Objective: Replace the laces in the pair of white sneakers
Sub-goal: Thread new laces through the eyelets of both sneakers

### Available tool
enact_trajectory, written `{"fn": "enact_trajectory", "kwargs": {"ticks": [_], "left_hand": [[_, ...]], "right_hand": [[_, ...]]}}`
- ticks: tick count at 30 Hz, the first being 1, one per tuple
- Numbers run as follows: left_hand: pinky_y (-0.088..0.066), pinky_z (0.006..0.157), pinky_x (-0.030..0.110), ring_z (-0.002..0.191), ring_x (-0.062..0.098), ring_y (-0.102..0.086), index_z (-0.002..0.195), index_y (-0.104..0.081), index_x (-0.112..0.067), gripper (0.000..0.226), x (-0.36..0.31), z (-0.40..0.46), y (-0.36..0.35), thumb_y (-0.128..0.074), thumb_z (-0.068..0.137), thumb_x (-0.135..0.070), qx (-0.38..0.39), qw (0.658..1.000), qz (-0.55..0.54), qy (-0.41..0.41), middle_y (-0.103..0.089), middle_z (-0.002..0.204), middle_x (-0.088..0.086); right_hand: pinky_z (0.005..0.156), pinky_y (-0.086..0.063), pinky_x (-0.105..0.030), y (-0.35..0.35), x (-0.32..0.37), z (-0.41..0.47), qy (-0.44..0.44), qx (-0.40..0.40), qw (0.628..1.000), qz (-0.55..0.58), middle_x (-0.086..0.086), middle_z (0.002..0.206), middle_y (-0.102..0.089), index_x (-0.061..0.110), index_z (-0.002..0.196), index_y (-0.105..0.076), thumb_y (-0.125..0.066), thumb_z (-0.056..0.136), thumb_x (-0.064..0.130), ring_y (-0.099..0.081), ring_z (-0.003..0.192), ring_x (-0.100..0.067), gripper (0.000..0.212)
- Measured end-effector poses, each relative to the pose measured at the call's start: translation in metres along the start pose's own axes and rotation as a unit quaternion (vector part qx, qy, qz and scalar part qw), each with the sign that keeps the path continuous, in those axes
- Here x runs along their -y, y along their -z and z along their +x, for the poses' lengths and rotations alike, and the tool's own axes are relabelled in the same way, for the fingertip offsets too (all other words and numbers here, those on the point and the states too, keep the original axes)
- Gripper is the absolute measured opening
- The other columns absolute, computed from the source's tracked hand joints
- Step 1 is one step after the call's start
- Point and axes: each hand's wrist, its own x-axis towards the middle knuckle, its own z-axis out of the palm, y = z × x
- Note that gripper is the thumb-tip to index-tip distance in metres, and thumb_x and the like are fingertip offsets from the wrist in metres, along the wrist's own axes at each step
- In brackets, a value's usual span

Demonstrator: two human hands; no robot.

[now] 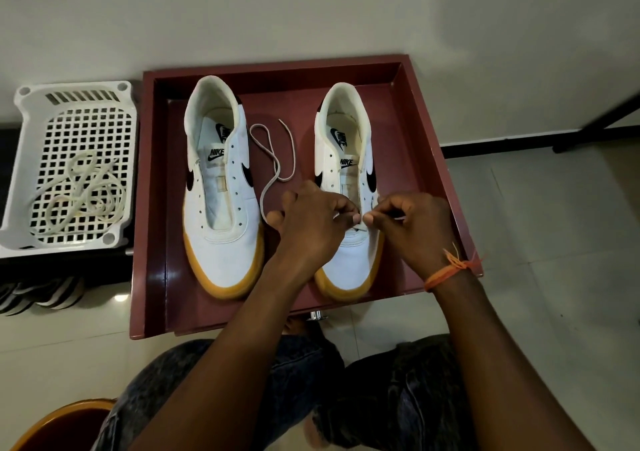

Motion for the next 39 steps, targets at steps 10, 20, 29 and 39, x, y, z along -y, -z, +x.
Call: {"fn": "enact_trajectory", "kwargs": {"ticks": [10,20,29,39], "left_hand": [[-0.047,0.09,0.04,0.103,0.012,-0.056,0.112,-0.073,-0.036,0.03,0.011,0.006,0.05,-0.061,0.091,-0.017,-0.113,0.985,-0.061,-0.12,-0.052,0.107,-0.019],[-0.037,0.105,0.019,0.131,0.019,-0.046,0.127,-0.067,-0.025,0.033,0.0,0.003,0.024,-0.062,0.095,-0.018,-0.002,0.986,-0.084,-0.141,-0.036,0.15,0.013],[-0.057,0.085,0.037,0.101,0.003,-0.064,0.109,-0.076,-0.025,0.022,0.01,0.005,0.036,-0.068,0.09,-0.016,-0.025,0.981,-0.109,-0.159,-0.056,0.13,0.008],[-0.051,0.09,0.024,0.099,-0.03,-0.046,0.106,-0.076,-0.02,0.02,0.006,0.002,0.037,-0.068,0.09,-0.01,-0.025,0.98,-0.138,-0.144,-0.055,0.133,0.014]], "right_hand": [[0.072,-0.055,-0.025,0.019,-0.02,0.006,-0.138,-0.158,0.976,0.06,-0.005,0.081,-0.073,0.013,0.086,-0.073,-0.076,0.083,0.016,-0.07,0.074,-0.019,0.005],[0.081,-0.055,-0.016,0.011,-0.006,-0.002,-0.08,-0.003,0.988,0.131,0.003,0.104,-0.073,0.015,0.116,-0.071,-0.073,0.081,0.008,-0.067,0.086,0.003,0.036],[0.066,-0.056,-0.019,0.004,-0.008,0.003,-0.07,-0.063,0.987,0.127,-0.003,0.078,-0.075,0.012,0.083,-0.079,-0.08,0.076,0.005,-0.068,0.07,-0.009,0.01],[0.071,-0.052,-0.012,0.006,-0.005,0.002,-0.095,-0.058,0.986,0.121,0.002,0.086,-0.074,0.011,0.096,-0.078,-0.083,0.076,0.019,-0.069,0.077,-0.005,0.022]]}}
